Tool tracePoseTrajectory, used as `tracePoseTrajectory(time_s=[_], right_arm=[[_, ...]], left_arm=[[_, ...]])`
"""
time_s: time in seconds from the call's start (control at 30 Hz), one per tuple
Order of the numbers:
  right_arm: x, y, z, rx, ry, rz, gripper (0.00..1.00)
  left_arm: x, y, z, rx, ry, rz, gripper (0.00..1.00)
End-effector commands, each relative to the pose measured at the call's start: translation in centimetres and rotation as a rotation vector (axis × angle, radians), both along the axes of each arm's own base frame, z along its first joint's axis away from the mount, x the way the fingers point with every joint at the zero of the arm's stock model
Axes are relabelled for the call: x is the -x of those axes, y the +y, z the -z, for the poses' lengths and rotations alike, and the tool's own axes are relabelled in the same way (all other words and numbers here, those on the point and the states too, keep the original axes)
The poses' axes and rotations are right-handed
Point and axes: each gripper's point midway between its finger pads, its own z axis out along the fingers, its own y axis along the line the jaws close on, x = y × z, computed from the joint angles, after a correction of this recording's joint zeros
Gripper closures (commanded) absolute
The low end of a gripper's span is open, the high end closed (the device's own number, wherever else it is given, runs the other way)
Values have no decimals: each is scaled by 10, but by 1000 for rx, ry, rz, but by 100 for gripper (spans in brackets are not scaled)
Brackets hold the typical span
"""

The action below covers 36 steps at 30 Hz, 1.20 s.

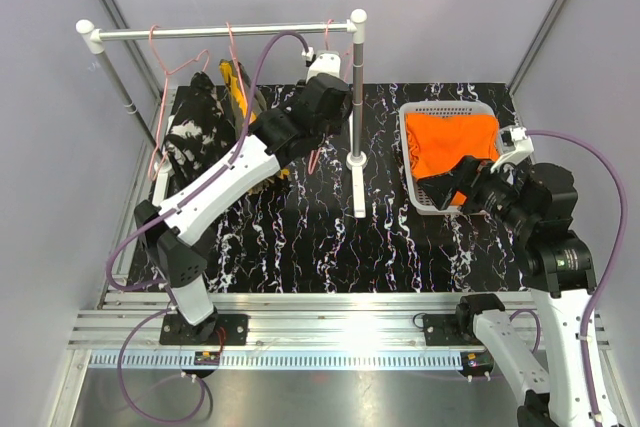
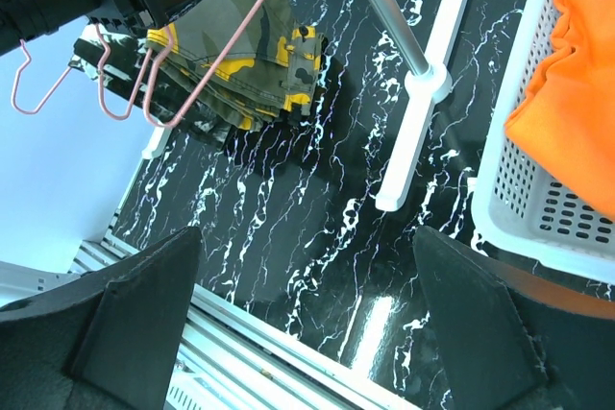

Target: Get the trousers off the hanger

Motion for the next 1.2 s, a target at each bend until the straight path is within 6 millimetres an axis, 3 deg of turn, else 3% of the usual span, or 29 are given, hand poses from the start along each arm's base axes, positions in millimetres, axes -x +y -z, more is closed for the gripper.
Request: tracePoseTrajectory(time_s=[0.0, 0.1, 0.2, 0.23, 0.33, 0.37, 0.5, 0.67, 0.87, 1.03, 1.17], right_arm=[[3, -2, -7, 19, -31, 7, 0], [3, -4, -8, 26, -30, 10, 1], [3, -6, -8, 34, -35, 20, 1], [1, -9, -8, 41, -37, 44, 0], [-5, -23, -7, 51, -38, 142, 1], [-5, -27, -6, 47, -30, 171, 0], [-7, -28, -5, 53, -26, 174, 1], [0, -7, -4, 3, -30, 53, 1], [2, -4, -6, -15, -33, 37, 1], [5, 0, -7, -29, -31, 15, 1], [5, 2, -6, -38, -27, 5, 1]], left_arm=[[0, -8, -30, 103, -57, 32, 52], [7, -3, -42, 126, -68, 38, 46], [18, 6, -57, 153, -84, 41, 31], [21, 10, -62, 162, -90, 42, 20], [36, 24, -79, 193, -119, 45, 10], [44, 32, -91, 217, -141, 48, 1], [60, 53, -97, 218, -157, 32, 1], [70, 88, -95, 179, -167, -67, 1], [66, 124, -65, 121, -88, -195, 1], [54, 135, -38, 121, -33, -221, 2], [40, 138, -18, 116, 0, -228, 11]])
